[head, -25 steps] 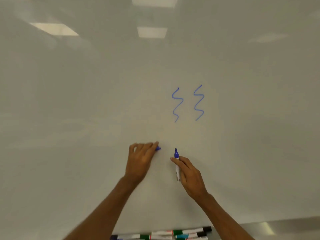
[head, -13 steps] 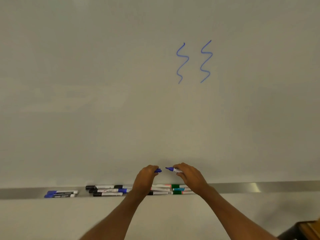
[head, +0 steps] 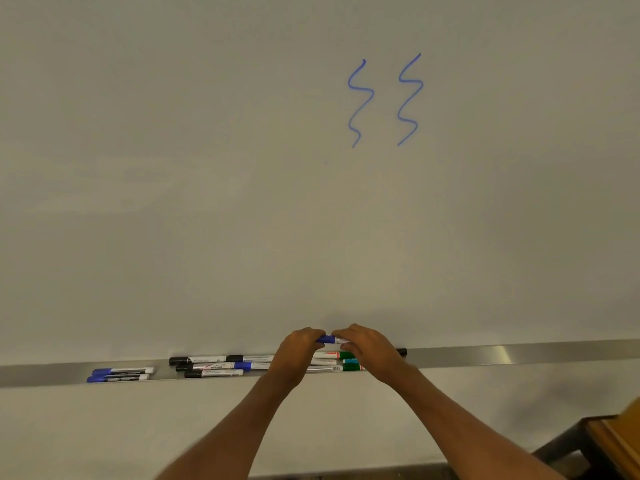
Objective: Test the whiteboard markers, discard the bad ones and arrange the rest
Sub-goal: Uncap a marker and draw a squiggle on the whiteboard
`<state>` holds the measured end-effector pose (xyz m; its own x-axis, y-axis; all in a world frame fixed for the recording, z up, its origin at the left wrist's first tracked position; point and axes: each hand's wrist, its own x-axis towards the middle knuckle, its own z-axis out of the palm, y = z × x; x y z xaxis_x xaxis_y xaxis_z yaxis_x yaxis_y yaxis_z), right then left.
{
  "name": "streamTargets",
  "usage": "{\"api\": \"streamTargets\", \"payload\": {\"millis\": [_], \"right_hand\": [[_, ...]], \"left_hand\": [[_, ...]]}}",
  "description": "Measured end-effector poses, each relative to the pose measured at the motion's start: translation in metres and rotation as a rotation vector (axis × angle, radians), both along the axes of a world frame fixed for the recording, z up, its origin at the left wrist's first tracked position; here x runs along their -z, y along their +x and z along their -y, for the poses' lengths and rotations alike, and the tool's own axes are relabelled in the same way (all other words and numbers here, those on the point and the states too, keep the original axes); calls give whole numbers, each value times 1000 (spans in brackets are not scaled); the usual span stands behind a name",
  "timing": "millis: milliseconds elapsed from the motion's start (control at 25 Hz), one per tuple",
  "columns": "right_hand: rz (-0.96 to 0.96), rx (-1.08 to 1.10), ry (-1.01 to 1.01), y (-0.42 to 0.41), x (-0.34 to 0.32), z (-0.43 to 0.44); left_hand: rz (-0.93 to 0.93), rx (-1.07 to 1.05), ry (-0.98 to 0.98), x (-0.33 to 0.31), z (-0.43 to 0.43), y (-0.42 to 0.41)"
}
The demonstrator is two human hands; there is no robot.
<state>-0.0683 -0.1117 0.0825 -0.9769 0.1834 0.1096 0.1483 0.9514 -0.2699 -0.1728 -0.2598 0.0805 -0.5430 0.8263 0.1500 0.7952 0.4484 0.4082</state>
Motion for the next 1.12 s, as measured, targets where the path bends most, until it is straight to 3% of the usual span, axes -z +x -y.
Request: {"api": "streamTargets", "payload": {"millis": [280, 520, 640, 880, 1120], "right_hand": [[-4, -6, -28, 9, 2, 1], [-64, 98, -273, 35, 5, -7], [12, 138, -285, 56, 11, -20], [117, 386, -286, 141, 56, -46], [215, 677, -411, 228, 122, -71]], "left_hand": [[-57, 112, -97, 7, -6, 2], [-135, 218, -66, 16, -24, 11], [-128, 225, -92, 26, -44, 28], [-30, 236, -89, 67, -91, 80], [-13, 395, -169, 134, -150, 170]]}}
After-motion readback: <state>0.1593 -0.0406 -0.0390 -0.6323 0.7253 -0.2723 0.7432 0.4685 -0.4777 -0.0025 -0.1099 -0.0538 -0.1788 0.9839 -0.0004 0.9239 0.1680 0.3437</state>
